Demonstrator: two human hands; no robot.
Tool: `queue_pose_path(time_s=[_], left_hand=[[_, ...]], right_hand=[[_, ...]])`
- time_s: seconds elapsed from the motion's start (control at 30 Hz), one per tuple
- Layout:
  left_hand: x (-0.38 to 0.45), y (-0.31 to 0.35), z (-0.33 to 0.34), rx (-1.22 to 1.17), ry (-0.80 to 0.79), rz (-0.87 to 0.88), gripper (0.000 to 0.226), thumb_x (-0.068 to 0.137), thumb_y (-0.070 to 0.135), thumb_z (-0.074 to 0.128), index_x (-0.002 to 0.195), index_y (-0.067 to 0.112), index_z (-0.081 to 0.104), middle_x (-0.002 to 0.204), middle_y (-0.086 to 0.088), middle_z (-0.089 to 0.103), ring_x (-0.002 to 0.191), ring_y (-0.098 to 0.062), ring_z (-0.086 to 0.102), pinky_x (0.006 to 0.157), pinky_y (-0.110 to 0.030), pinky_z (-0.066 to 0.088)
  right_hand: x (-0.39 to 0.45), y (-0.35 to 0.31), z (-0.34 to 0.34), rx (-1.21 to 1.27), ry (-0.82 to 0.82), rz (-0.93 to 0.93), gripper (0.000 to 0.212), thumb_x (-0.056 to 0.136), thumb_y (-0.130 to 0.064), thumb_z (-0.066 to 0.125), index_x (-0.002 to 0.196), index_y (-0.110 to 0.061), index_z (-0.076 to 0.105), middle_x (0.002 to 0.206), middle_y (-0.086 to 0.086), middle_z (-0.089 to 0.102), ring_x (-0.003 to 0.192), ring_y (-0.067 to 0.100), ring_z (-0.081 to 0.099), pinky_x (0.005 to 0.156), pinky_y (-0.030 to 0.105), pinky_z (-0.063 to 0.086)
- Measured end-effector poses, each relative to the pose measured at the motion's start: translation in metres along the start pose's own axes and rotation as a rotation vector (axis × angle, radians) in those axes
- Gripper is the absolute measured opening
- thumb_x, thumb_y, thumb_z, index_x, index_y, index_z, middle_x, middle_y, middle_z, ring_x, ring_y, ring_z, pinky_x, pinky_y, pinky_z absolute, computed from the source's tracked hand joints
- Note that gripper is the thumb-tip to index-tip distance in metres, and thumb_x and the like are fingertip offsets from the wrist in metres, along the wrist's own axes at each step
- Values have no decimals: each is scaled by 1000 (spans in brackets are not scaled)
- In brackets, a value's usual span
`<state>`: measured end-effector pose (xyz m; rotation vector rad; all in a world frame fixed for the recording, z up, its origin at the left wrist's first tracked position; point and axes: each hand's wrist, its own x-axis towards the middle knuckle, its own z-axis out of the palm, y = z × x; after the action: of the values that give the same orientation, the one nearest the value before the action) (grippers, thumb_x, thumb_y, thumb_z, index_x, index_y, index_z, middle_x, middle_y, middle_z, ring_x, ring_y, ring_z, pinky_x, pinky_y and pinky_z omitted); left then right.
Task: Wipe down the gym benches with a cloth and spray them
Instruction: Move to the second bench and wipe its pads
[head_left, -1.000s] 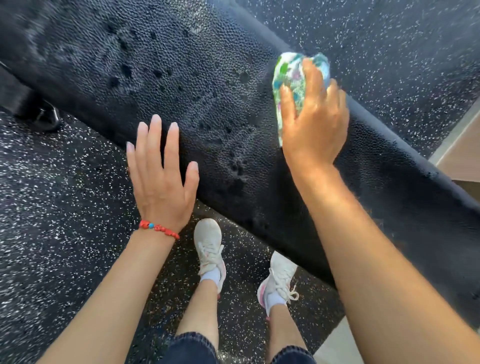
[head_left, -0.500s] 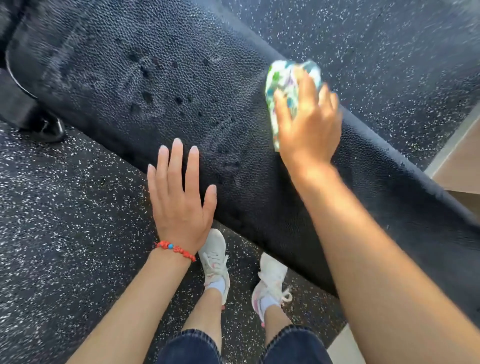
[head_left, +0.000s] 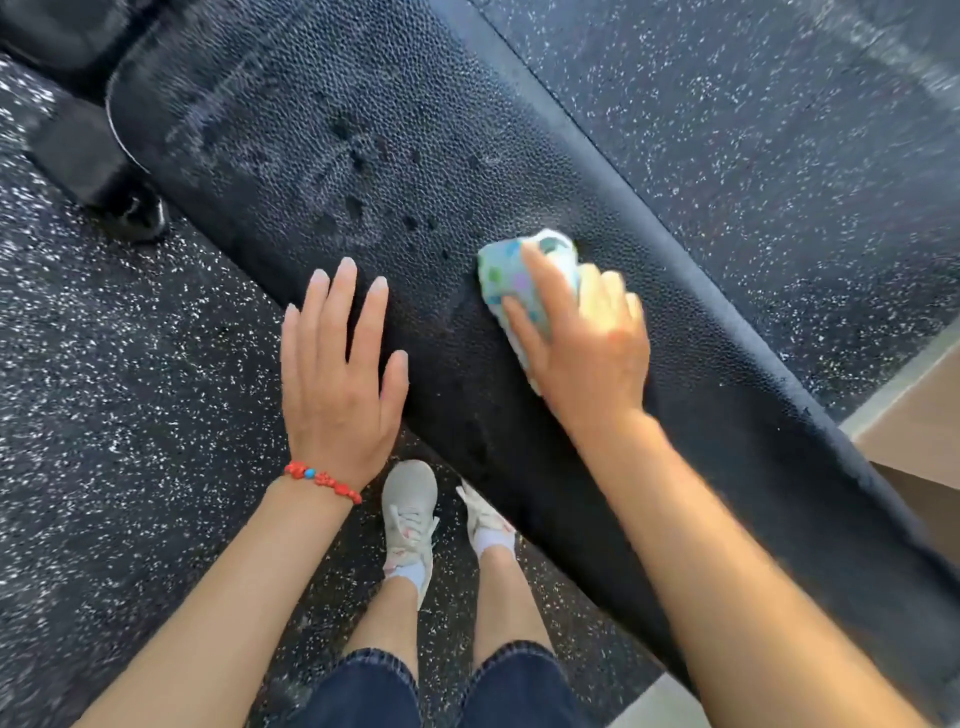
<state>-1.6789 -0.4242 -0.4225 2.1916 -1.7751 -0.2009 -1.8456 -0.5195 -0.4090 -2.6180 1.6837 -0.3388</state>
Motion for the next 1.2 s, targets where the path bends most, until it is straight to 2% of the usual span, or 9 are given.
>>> queue_pose_path(time_s=[0.1,0.17,0.33,0.5,0.6,0.73,0.97,1.1,1.2], left_hand=[[14,-9,3,13,20,-76,48,95,22,39,138,2,36,146,-23,31,136,-40,23,111,-52,18],[20,-11,6,10,21,-122,50,94,22,39,139,1,35,147,-24,29,137,-40,22,112,-52,17],[20,-6,13,14,46,-158,50,94,24,36,139,1,35,147,-24,30,137,-40,22,112,-50,16],[21,-9,14,29,60,-145,49,95,25,35,139,2,35,146,-23,31,137,-37,20,113,-46,13],[20,-8,14,23,62,-160,50,94,24,36,139,3,33,146,-23,32,137,-37,20,112,-49,15],[22,-6,13,42,54,-172,50,92,22,38,139,3,34,145,-23,33,136,-38,23,112,-50,17],[26,-11,6,20,101,-199,46,93,21,38,136,4,41,144,-19,38,135,-32,29,110,-46,18],[45,-35,0,18,154,-259,46,94,20,39,137,4,39,146,-18,35,137,-32,26,112,-45,14],[63,-58,-2,13,151,-273,48,94,22,40,137,1,38,146,-21,33,136,-36,26,112,-48,16]], right_hand=[[49,15,5,60,-24,223,41,91,-39,48,121,-13,58,92,18,63,82,34,58,70,40,44],[48,9,7,62,-34,257,41,91,-38,49,123,-13,56,94,18,63,82,34,57,69,40,44],[-15,-36,-1,167,-116,-37,36,88,-36,54,113,-14,64,70,12,55,58,28,49,51,33,36],[9,-21,3,142,-97,-226,35,90,-37,50,111,-13,65,68,12,56,56,28,50,50,34,37],[63,-12,12,49,-61,-61,39,92,-38,46,119,-12,60,82,17,62,72,32,57,61,38,42],[114,-11,22,84,-115,141,47,94,-44,35,133,-20,44,108,15,58,96,32,52,79,39,36],[33,-62,8,223,-169,-180,37,87,-38,52,111,-13,65,71,14,57,58,29,50,51,34,38],[55,-53,10,152,-124,-299,36,89,-38,52,111,-13,65,67,13,55,57,29,50,50,34,36],[104,-51,19,84,-87,-151,37,91,-37,51,117,-12,61,78,17,58,67,32,53,58,36,39]])
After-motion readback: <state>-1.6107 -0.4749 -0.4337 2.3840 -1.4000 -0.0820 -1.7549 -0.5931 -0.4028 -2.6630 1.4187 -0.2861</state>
